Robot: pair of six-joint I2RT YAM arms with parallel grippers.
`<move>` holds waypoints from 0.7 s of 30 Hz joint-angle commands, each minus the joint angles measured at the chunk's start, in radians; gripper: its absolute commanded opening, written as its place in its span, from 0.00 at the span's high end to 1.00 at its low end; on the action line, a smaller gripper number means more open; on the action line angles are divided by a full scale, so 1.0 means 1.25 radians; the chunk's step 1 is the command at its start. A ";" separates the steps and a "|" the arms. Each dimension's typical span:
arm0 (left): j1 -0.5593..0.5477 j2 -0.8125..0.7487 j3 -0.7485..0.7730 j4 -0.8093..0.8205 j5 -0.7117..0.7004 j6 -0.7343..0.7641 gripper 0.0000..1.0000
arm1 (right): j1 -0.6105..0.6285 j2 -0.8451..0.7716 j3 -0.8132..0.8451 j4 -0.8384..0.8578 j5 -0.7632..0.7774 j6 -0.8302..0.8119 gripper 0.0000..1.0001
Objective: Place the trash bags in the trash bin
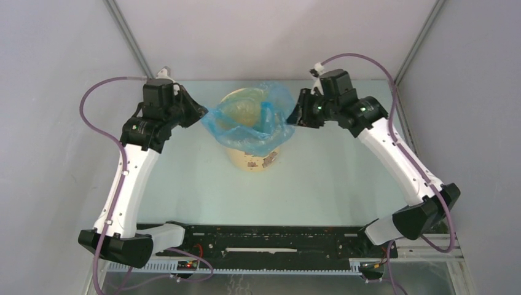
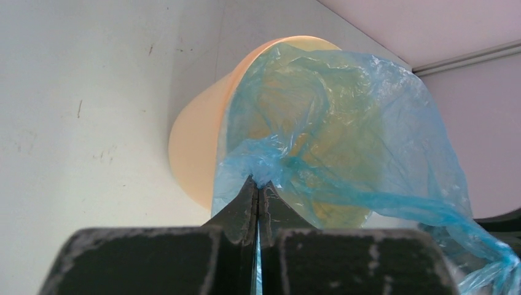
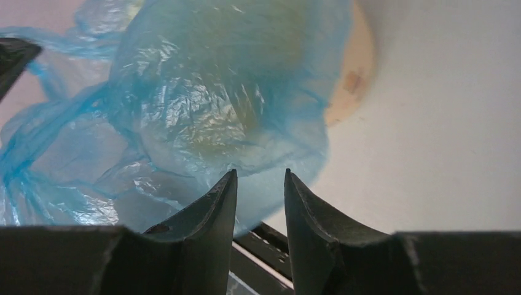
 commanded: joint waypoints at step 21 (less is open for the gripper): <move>0.028 -0.023 -0.009 0.045 0.046 -0.009 1.00 | 0.138 0.431 0.244 0.216 0.101 0.093 0.54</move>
